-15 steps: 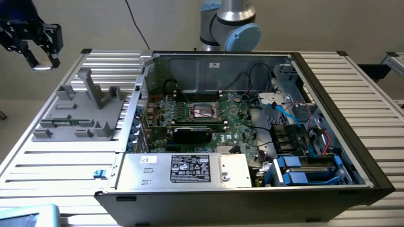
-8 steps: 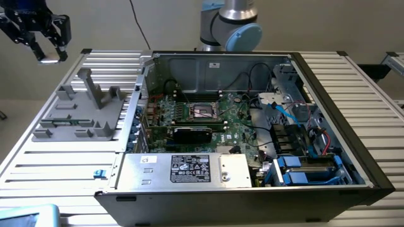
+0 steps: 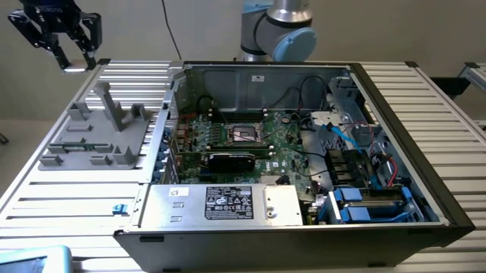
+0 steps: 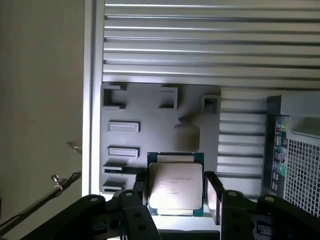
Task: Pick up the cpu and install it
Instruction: 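Pick up the cpu and move it towards the insertion slot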
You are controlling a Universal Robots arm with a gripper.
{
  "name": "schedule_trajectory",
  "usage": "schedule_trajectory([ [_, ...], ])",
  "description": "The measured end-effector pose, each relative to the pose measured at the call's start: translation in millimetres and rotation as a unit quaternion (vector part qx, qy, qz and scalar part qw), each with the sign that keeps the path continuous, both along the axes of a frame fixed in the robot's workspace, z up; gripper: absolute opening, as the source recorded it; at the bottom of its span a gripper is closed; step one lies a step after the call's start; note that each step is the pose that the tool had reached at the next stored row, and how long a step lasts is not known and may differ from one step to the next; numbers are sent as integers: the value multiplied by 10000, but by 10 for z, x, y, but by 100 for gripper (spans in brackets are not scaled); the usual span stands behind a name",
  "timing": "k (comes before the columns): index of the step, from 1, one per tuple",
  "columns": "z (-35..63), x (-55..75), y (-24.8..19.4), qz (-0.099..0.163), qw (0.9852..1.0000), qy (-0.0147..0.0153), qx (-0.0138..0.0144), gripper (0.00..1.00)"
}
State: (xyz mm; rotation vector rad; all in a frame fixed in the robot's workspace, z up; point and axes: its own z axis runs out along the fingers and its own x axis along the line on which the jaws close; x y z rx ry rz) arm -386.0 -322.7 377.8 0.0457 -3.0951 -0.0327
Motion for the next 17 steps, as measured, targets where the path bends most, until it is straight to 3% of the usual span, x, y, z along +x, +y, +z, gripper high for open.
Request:
schedule_trajectory([
  [17, 135, 773, 0, 0, 10000, 3, 0, 55],
])
